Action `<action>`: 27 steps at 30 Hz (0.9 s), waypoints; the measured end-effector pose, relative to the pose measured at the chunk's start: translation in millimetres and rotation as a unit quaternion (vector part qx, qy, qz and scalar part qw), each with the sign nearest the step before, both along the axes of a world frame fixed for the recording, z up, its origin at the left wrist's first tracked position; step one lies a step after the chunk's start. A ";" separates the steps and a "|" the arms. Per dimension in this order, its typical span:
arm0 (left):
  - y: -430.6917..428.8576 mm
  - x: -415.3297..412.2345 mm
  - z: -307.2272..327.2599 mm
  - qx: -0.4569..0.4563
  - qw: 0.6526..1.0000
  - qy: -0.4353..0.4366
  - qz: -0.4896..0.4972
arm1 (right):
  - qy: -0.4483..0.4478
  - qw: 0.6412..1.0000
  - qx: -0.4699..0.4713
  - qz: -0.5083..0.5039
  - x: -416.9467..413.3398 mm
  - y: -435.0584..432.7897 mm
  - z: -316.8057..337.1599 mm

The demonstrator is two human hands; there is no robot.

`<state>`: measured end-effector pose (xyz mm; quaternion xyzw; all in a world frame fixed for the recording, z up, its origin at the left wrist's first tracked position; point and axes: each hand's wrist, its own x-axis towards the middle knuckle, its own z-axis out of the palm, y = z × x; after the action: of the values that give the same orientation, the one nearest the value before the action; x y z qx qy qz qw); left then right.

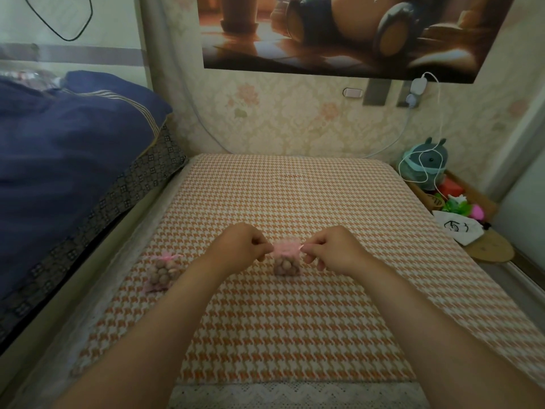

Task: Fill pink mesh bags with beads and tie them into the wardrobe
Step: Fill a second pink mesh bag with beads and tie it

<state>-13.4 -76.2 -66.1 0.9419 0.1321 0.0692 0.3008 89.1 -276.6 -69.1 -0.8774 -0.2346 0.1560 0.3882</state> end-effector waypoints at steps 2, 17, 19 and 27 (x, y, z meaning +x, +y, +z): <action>5.6 -3.0 0.6 -0.020 1.000 0.003 0.007 | 0.082 0.995 0.040 -0.033 2.7 -1.4 -0.2; 6.1 -7.0 -0.7 -0.321 0.941 0.028 0.103 | 0.277 0.949 0.132 -0.073 8.8 -2.2 -4.0; 5.6 -5.2 -0.8 -0.371 0.918 0.036 0.131 | 0.279 0.948 0.132 -0.081 7.4 0.0 -4.3; 16.0 -0.8 -2.9 -0.519 0.822 0.115 0.205 | 0.256 0.948 0.123 -0.143 14.2 0.7 -8.7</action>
<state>-14.2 -60.2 -68.9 0.5990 0.3725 -0.0579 0.7064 103.3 -275.9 -77.8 -0.7775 -0.0168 0.2883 0.5587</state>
